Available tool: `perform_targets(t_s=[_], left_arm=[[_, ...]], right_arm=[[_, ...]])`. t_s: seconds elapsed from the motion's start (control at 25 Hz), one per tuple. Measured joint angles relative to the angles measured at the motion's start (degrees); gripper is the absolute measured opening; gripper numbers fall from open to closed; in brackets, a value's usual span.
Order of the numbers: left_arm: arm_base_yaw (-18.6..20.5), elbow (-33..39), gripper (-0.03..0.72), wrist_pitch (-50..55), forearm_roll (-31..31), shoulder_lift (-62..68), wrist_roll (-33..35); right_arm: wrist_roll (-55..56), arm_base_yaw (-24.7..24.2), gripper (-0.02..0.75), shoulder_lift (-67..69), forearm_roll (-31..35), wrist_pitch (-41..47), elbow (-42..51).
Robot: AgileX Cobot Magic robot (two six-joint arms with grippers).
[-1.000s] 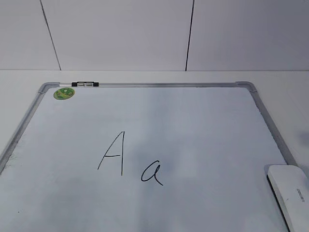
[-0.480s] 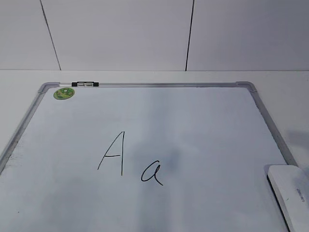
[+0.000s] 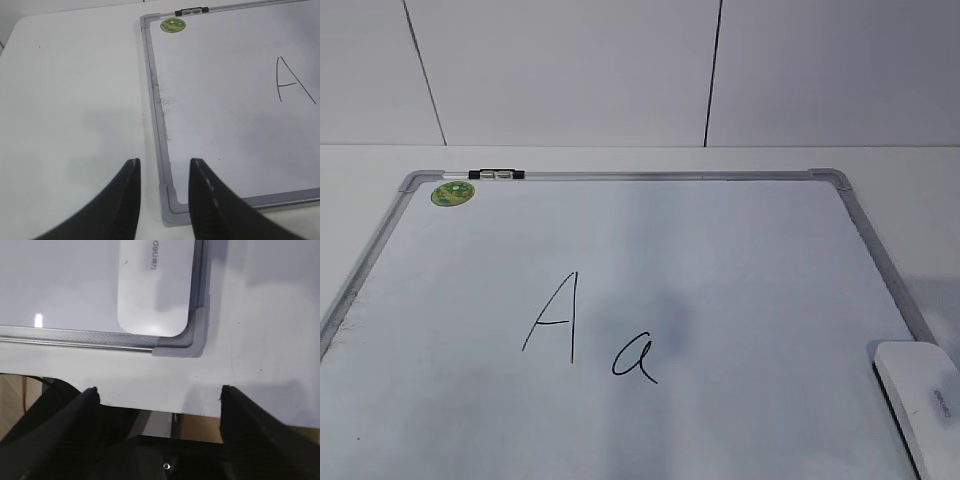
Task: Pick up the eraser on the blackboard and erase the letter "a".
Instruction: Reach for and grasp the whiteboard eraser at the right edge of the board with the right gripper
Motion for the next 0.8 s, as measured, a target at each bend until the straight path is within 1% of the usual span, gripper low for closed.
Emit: perform_targets(t_s=[0.08,0.16,0.4,0.64,0.8], left_arm=[[0.00,0.00,0.245,0.00,0.00,0.00,0.00],[0.00,0.00,0.245,0.00,0.00,0.00,0.00],[0.00,0.00,0.245,0.00,0.00,0.00,0.00],[0.00,0.00,0.245,0.00,0.00,0.00,0.00],[0.00,0.00,0.245,0.00,0.00,0.00,0.00]], right_arm=[[0.96,2.00,0.592,1.81,-2.64,0.00,0.00],[2.12,3.75,0.592,3.50,-3.92,-0.23,0.00],[4.84,4.51,0.592,7.80,-4.42,-3.23,-1.02],[5.84,4.51,0.592,13.49,-0.64,-7.94,-1.29],[5.98,4.51,0.592,18.12,0.43,-9.49,-1.42]])
